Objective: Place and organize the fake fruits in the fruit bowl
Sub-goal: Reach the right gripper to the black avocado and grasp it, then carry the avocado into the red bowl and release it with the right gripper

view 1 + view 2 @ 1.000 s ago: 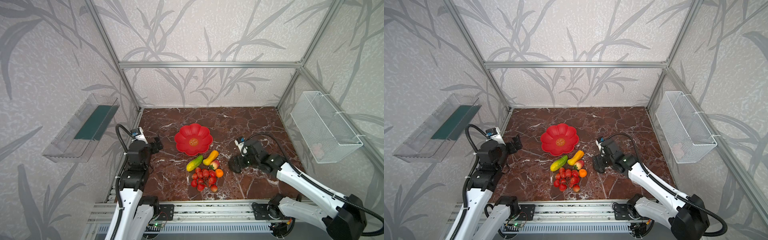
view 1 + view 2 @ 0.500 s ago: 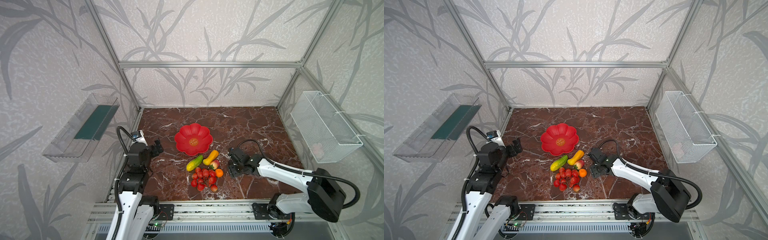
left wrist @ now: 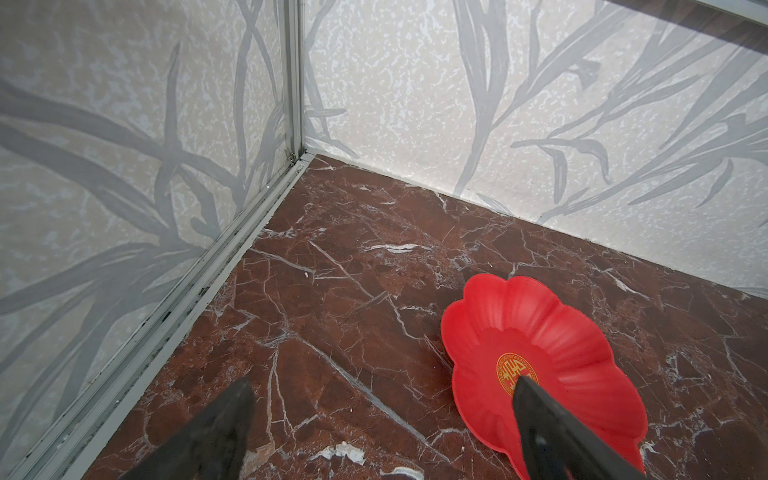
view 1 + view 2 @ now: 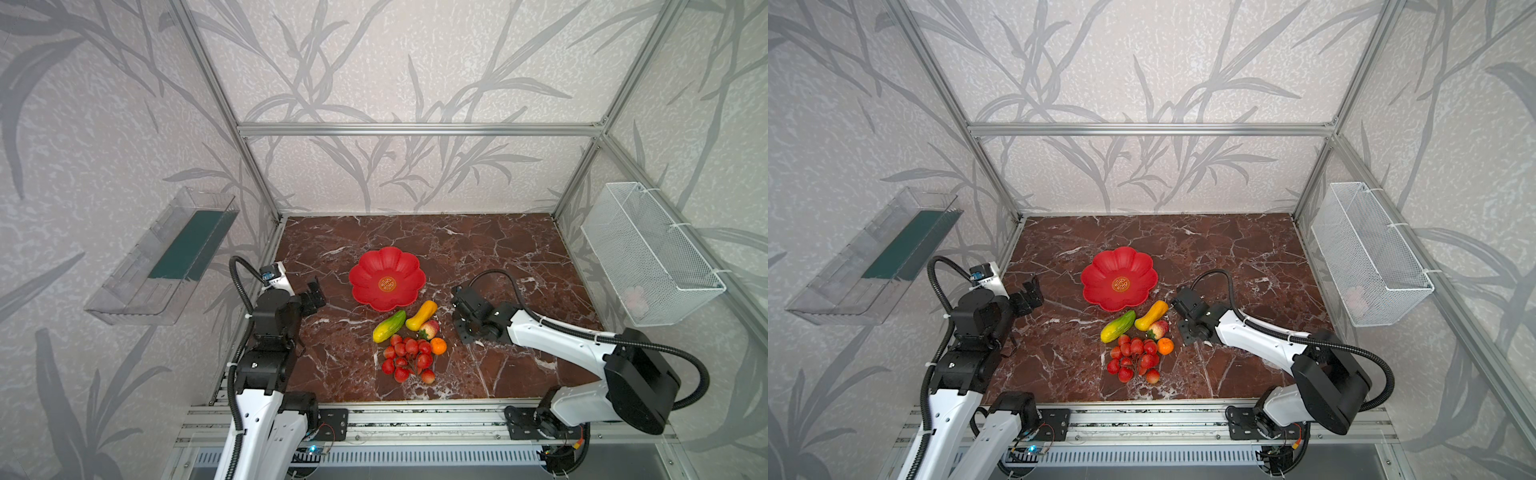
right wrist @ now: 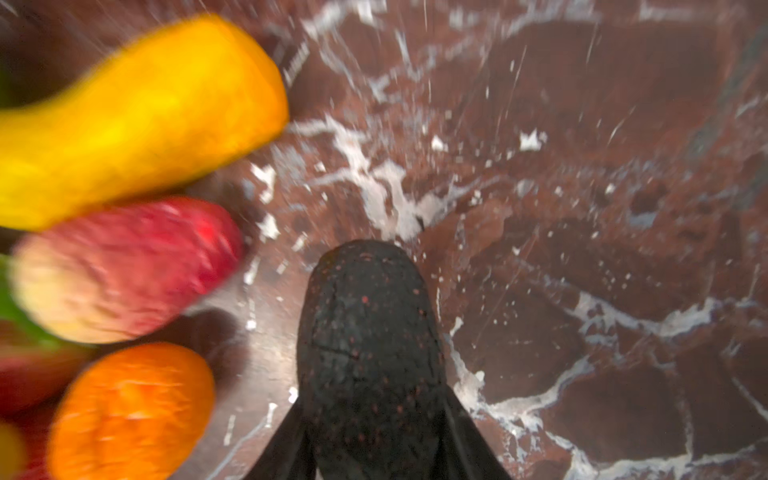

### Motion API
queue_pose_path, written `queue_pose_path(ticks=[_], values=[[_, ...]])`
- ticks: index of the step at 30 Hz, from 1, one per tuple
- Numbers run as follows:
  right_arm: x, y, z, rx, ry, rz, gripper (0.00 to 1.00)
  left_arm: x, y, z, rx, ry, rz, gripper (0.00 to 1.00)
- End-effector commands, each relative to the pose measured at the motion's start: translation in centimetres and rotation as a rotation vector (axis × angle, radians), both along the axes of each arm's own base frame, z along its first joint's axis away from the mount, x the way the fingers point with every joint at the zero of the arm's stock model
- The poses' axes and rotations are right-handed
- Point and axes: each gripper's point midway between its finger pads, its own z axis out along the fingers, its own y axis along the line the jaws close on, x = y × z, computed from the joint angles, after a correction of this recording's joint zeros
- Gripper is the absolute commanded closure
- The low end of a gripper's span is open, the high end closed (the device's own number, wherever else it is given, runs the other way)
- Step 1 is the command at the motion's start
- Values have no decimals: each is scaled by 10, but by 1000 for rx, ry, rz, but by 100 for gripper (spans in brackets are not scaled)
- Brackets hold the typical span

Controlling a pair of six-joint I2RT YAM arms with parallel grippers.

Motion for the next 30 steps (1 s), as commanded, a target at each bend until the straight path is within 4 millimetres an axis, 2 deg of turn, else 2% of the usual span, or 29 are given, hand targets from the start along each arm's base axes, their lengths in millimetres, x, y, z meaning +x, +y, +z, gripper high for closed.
queue_pose_path(ticks=[1, 3, 5, 10, 13, 19, 26, 30], values=[[20, 33, 64, 147, -121, 58, 66, -1, 1, -4, -15, 6, 12, 3], [30, 53, 81, 194, -134, 95, 66, -1, 1, -5, -15, 7, 12, 3], [41, 73, 89, 206, -135, 130, 67, -1, 1, -5, -17, 6, 10, 3], [70, 120, 83, 190, -100, 212, 66, -1, 0, -7, -28, 12, 8, 3], [89, 147, 65, 174, -71, 243, 65, -1, -1, -8, -32, 14, 4, 3], [116, 186, 32, 130, -34, 282, 63, 1, -3, -10, -41, 16, -6, 3], [136, 207, -5, 97, 18, 282, 57, 2, -5, -11, -51, 20, -15, 3], [140, 215, -16, 102, 34, 272, 44, 3, -7, -13, -60, 25, -21, 4]])
